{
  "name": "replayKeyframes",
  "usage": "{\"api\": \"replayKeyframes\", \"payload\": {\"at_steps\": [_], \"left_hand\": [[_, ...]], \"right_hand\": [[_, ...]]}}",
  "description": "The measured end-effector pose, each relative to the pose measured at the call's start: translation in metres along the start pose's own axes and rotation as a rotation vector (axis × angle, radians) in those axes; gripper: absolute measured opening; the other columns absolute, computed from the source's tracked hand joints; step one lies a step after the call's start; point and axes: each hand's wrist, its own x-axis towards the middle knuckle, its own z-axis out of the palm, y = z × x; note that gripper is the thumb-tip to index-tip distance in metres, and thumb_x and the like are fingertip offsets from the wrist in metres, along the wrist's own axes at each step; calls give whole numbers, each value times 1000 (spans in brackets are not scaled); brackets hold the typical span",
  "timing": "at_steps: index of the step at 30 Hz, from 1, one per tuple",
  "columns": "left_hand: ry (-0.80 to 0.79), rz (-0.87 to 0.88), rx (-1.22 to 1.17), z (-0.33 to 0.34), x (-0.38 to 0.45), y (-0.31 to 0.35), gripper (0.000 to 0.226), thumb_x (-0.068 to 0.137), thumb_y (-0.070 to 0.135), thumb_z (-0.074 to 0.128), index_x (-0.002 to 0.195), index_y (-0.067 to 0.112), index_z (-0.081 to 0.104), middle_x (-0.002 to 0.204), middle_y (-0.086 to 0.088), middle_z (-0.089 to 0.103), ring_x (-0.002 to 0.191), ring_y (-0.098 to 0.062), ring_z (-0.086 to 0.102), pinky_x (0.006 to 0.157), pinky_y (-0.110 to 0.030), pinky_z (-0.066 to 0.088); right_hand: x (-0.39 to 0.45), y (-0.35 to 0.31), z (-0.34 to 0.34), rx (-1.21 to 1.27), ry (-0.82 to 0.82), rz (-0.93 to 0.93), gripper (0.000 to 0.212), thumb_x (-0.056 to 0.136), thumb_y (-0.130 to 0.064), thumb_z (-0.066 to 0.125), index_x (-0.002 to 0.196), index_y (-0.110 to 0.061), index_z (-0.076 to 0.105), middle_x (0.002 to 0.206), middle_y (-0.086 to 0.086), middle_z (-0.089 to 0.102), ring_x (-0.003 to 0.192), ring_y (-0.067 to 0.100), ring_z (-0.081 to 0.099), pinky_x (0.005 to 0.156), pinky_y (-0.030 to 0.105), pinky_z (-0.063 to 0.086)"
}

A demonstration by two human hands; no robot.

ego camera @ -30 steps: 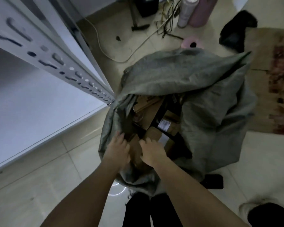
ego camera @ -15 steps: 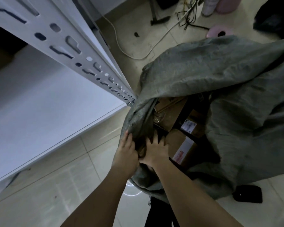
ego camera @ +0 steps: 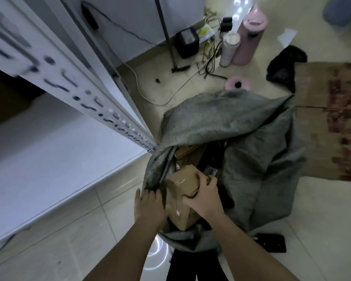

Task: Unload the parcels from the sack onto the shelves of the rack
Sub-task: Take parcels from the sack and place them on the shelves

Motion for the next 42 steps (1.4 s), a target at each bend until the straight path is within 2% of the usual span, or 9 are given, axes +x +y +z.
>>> {"api": "replayKeyframes", "payload": {"at_steps": [8, 16, 20, 23, 27, 30, 32, 36, 42], "left_hand": [[126, 38, -427, -96, -86, 5, 100, 80, 72, 46, 152, 24, -3, 158, -9, 15, 142, -31, 24, 113, -50, 24], [306, 111, -348, -184, -193, -15, 125, 57, 85, 55, 152, 30, -6, 159, -8, 0, 145, -32, 9, 115, -48, 14], [370, 114, -365, -221, -232, -29, 115, 59, 76, 57, 151, 33, 1, 158, -9, 3, 145, -32, 5, 115, -49, 17], [385, 147, -425, -247, -256, -40, 102, 66, 67, 64, 148, 39, 9, 154, -10, 14, 141, -33, 17, 110, -48, 30], [297, 168, -587, -274, -279, -45, 100, 61, 74, 66, 145, 45, 19, 144, -12, 28, 128, -32, 35, 104, -40, 40], [126, 193, -1043, -286, -297, -46, 90, 68, 63, 73, 143, 32, 33, 138, -5, 39, 120, -25, 47, 92, -31, 46], [-26, 180, -1326, -289, -311, -44, 79, 73, 56, 72, 137, 27, 37, 129, -2, 48, 110, -22, 53, 80, -29, 50], [-238, 158, -1651, -290, -327, -40, 79, 65, 58, 72, 127, 16, 49, 118, -12, 58, 106, -28, 60, 78, -36, 53], [-329, 201, -1784, -293, -338, -35, 55, 82, 56, 58, 121, 18, 51, 114, -14, 61, 97, -27, 61, 62, -33, 52]], "right_hand": [[-69, -71, -116, 400, 99, 161, 84, 76, -62, 67, 144, -34, 28, 142, 7, 17, 122, 33, 43, 103, 43, 42], [-145, -128, -226, 694, 80, 259, 85, 81, -65, 60, 147, -25, 26, 150, 12, 15, 129, 38, 34, 92, 40, 42], [-177, -149, -271, 743, 26, 283, 115, 58, -83, 60, 150, -26, 22, 151, 11, 27, 132, 38, 34, 106, 50, 37], [-212, -174, -306, 789, 12, 269, 105, 73, -75, 59, 152, -19, 20, 148, 11, 33, 130, 36, 38, 103, 43, 40], [-230, -190, -331, 870, 36, 170, 90, 83, -73, 49, 151, -20, 27, 150, 12, 37, 132, 33, 42, 95, 42, 47], [-126, -130, -328, 941, 156, 91, 124, 33, -97, 59, 131, -22, 56, 141, 11, 48, 115, 29, 58, 82, 43, 56], [-99, -121, -327, 963, 158, 63, 124, 27, -97, 59, 127, -23, 57, 134, 9, 52, 105, 28, 63, 67, 35, 58], [-232, -194, -339, 948, -108, 88, 106, 47, -79, 74, 129, -14, 57, 119, 13, 67, 104, 29, 66, 82, 39, 55], [-242, -224, -341, 971, -240, -37, 77, 65, -64, 76, 124, -15, 65, 119, 11, 68, 114, 29, 62, 102, 43, 45]]}}
